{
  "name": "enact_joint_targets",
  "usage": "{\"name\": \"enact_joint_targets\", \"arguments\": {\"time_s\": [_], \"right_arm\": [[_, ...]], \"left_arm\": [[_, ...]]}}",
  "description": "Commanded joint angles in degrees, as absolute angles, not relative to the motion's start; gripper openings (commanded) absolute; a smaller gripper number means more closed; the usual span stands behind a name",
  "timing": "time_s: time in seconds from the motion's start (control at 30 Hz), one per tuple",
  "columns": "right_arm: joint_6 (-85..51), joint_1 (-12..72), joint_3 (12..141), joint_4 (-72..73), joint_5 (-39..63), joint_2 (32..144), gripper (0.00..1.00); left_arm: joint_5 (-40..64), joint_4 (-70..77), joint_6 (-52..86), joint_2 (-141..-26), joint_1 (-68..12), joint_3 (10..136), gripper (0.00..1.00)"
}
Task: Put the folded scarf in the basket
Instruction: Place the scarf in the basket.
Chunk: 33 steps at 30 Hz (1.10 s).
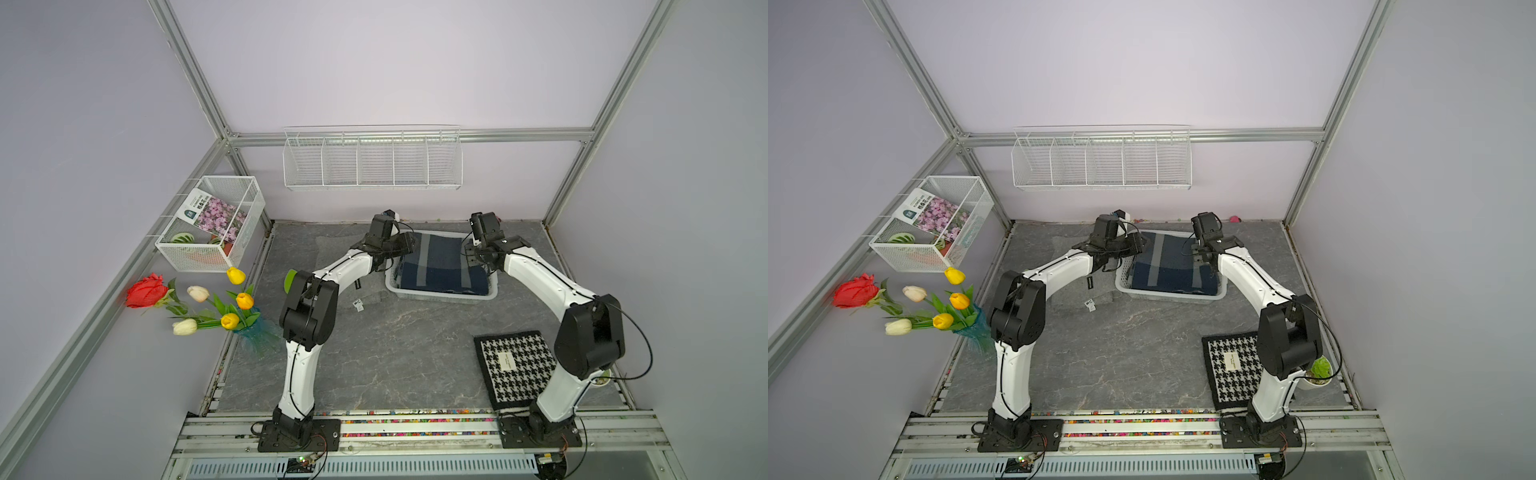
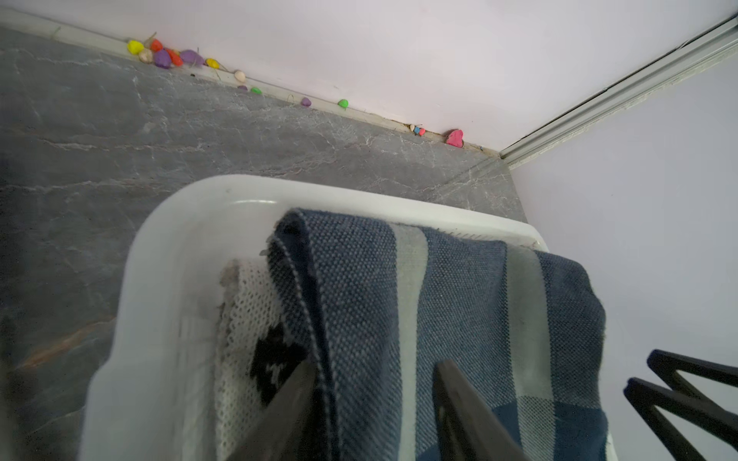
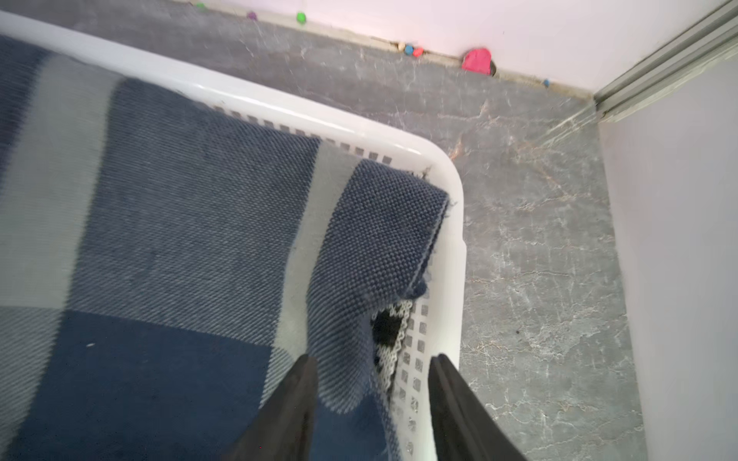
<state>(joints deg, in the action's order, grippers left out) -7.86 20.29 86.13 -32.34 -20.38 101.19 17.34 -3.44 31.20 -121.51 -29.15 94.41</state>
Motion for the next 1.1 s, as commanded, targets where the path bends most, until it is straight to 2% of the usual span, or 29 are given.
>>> {"name": "enact_joint_targets", "arguments": {"time_s": [0.0,0.13,0.33,0.53,0.7,0.83,1.07], "right_arm": [[-7.88,22.67,84.12,-32.93,-23.51,99.81,0.50],[-6.87,24.53,84.13,-31.36,-21.88,98.91,0.50],[-6.27,24.32,87.35,-28.52,-22.20,103.46,0.48],[-4.68,21.46,90.07,-25.80,-23.01,112.41,0.47],[-3.76,19.55,90.84,-27.04,-25.65,119.44,0.46],[-3.13,19.51,89.90,-26.37,-26.42,119.48,0.46],[-5.11,19.58,87.73,-25.80,-23.19,114.57,0.46]], "left_arm": [[16.11,-4.75,29.55,-117.58,-29.00,93.37,0.51],[10.79,-7.59,26.52,-114.26,-29.70,93.30,0.51],[13.93,-5.80,27.65,-116.55,-31.40,96.29,0.51],[19.80,-2.20,29.88,-126.71,-31.86,102.83,0.50],[16.44,-12.45,28.60,-137.87,-30.90,113.62,0.44],[16.12,-10.43,29.41,-138.77,-29.39,111.82,0.43],[16.08,-7.19,29.00,-133.59,-29.35,106.76,0.43]]}}
